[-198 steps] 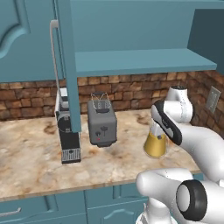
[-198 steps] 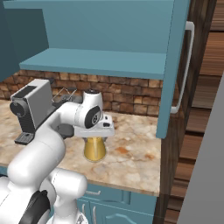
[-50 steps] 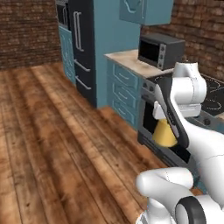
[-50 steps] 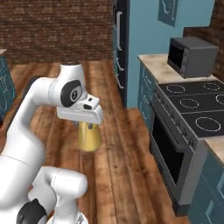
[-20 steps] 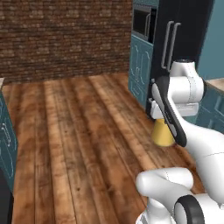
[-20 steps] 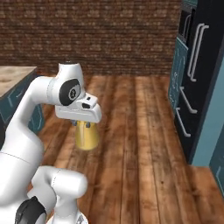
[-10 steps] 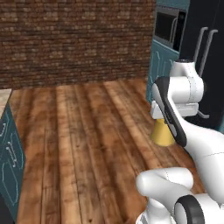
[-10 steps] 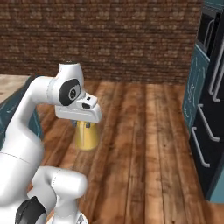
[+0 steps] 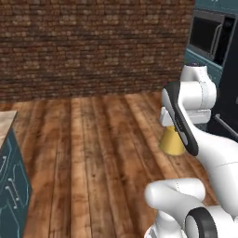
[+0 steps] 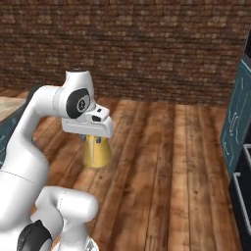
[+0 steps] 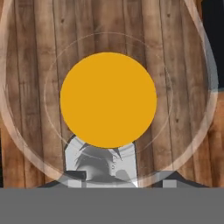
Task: There is a tray on the dining counter. Grab the cup, mug, and pitcher and place them on the tray. The pitcher may be placed next to the tray if it cannot fit the tray.
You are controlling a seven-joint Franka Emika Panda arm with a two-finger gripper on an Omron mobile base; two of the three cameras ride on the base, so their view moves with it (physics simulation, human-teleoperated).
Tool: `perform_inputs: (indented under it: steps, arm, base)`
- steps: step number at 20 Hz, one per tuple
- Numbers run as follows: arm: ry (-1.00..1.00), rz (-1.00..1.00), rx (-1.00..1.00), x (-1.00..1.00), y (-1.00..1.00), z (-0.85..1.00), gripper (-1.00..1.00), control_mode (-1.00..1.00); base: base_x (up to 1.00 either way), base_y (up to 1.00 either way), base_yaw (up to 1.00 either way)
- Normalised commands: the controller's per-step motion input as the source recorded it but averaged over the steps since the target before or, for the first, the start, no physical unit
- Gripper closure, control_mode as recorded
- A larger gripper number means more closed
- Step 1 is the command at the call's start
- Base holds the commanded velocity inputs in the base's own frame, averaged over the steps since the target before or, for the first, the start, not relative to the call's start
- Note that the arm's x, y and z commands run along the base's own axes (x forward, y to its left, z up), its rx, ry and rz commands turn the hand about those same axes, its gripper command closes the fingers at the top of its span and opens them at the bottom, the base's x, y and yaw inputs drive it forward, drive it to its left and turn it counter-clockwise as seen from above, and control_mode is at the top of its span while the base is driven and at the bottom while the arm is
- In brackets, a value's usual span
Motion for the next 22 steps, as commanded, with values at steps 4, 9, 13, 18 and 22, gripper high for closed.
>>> perform_inputs:
  steps: [4,9,13,18,22]
  arm:
    - [0.00,0.00,0.00,0.00,0.00,0.00,1.00,1.00]
    - [0.00,0.00,0.00,0.00,0.00,0.00,1.00,1.00]
    - [0.00,0.00,0.00,0.00,0.00,0.00,1.00,1.00]
    - [0.00,0.00,0.00,0.00,0.00,0.00,1.00,1.00]
    - [0.00,0.00,0.00,0.00,0.00,0.00,1.00,1.00]
  base:
    - [1.00,0.00,0.20]
    - [1.00,0.00,0.20]
    - [1.00,0.00,0.22]
    - [1.00,0.00,0.23]
    - [1.00,-0.01,0.27]
